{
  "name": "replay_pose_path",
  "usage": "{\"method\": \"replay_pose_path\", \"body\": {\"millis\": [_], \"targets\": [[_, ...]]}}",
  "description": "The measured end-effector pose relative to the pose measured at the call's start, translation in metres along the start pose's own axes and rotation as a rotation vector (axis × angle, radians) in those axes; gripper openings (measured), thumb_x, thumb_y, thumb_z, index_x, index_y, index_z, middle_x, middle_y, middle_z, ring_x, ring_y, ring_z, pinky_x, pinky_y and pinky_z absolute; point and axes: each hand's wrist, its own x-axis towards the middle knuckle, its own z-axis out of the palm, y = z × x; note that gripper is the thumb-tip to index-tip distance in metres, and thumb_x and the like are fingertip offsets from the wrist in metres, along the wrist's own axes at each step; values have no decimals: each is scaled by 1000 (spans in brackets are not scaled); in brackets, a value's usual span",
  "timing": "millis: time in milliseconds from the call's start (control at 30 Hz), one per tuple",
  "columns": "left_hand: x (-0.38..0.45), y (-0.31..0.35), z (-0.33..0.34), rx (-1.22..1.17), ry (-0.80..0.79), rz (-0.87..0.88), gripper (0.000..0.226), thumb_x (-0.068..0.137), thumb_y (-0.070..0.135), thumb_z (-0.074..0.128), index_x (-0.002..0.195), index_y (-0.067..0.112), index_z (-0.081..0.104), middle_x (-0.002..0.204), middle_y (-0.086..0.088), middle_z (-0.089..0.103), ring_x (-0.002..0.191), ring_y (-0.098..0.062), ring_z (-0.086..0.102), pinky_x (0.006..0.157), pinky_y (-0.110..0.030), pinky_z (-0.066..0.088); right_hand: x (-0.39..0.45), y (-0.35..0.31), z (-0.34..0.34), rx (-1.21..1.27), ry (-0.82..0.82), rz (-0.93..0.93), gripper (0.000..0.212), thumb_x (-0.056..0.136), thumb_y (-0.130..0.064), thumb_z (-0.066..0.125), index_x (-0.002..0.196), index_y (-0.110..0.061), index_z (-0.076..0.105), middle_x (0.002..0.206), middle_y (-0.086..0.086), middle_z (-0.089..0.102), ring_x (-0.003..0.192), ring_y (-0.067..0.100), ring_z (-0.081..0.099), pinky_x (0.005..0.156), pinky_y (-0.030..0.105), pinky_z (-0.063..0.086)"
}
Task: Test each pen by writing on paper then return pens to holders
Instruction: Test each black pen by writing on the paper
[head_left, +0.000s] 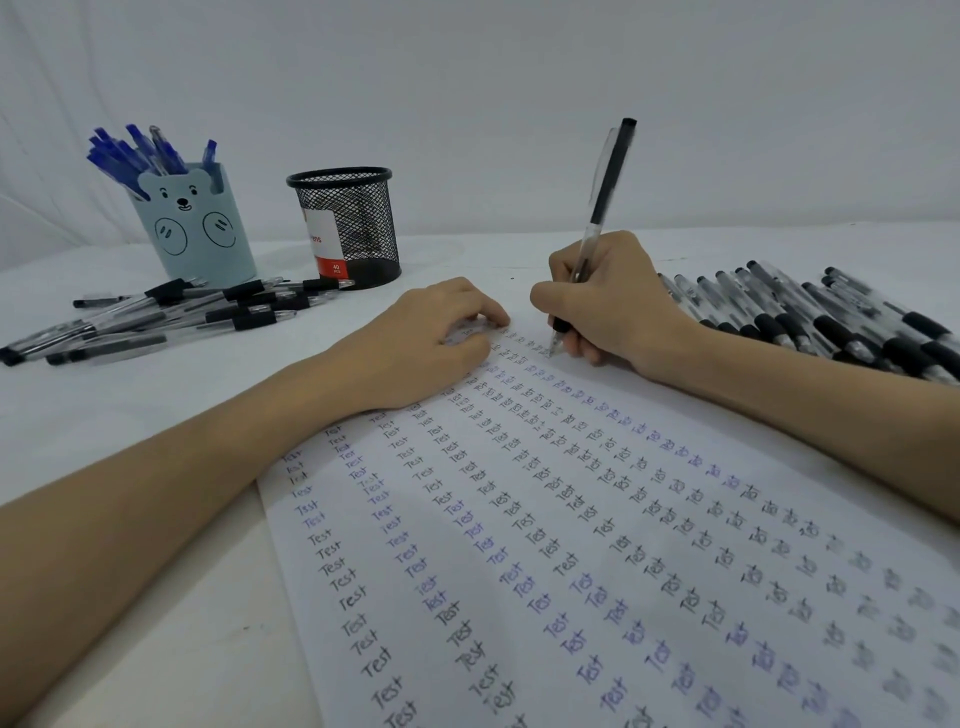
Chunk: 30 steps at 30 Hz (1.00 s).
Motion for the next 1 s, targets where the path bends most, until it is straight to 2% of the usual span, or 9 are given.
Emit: {"method": "replay_pose_path", "body": {"millis": [67, 233, 533, 633, 800, 1000], "targets": [[0, 0, 0, -4, 3, 0, 45, 79, 35, 39, 117, 22, 60, 114, 10, 53, 107, -4, 50, 89, -9, 33, 0, 0, 0, 1, -10, 5, 33, 74, 5, 52, 48, -8, 36, 47, 10, 46, 26, 12, 41, 31, 15, 28], [-1, 1, 0, -8, 6, -1, 44, 79, 34, 40, 116, 22, 60, 116, 8, 54, 109, -6, 50, 96, -20, 36, 0, 0, -1, 1, 22, 10, 32, 73, 4, 51, 49, -9, 36, 44, 8, 45, 26, 12, 41, 32, 14, 29], [-1, 0, -1, -4, 4, -2, 44, 80, 34, 39, 116, 22, 60, 118, 7, 55, 110, -7, 50, 99, -24, 36, 1, 1, -1, 14, 29, 23, 33, 73, 5, 52, 48, -9, 36, 39, 4, 45, 25, 12, 42, 31, 14, 30], [-1, 0, -1, 1, 2, -4, 44, 80, 35, 39, 117, 22, 60, 118, 6, 55, 111, -8, 50, 100, -26, 36, 1, 0, 0, 11, 32, 20, 32, 74, 5, 52, 49, -9, 36, 45, 9, 45, 25, 11, 41, 32, 14, 29], [-1, 1, 0, 1, 5, -2, 44, 80, 35, 39, 117, 22, 60, 117, 7, 55, 110, -7, 50, 98, -23, 36, 2, 2, -2, -7, 43, 24, 36, 73, 4, 52, 47, -11, 33, 40, 4, 44, 24, 11, 39, 32, 13, 27], [-1, 3, 0, -14, 6, -12, 44, 79, 34, 39, 116, 22, 60, 116, 8, 54, 109, -5, 49, 95, -19, 34, 1, 1, -1, 17, 71, 45, 35, 75, 3, 52, 48, -12, 33, 44, 7, 44, 24, 11, 39, 32, 13, 26]]}}
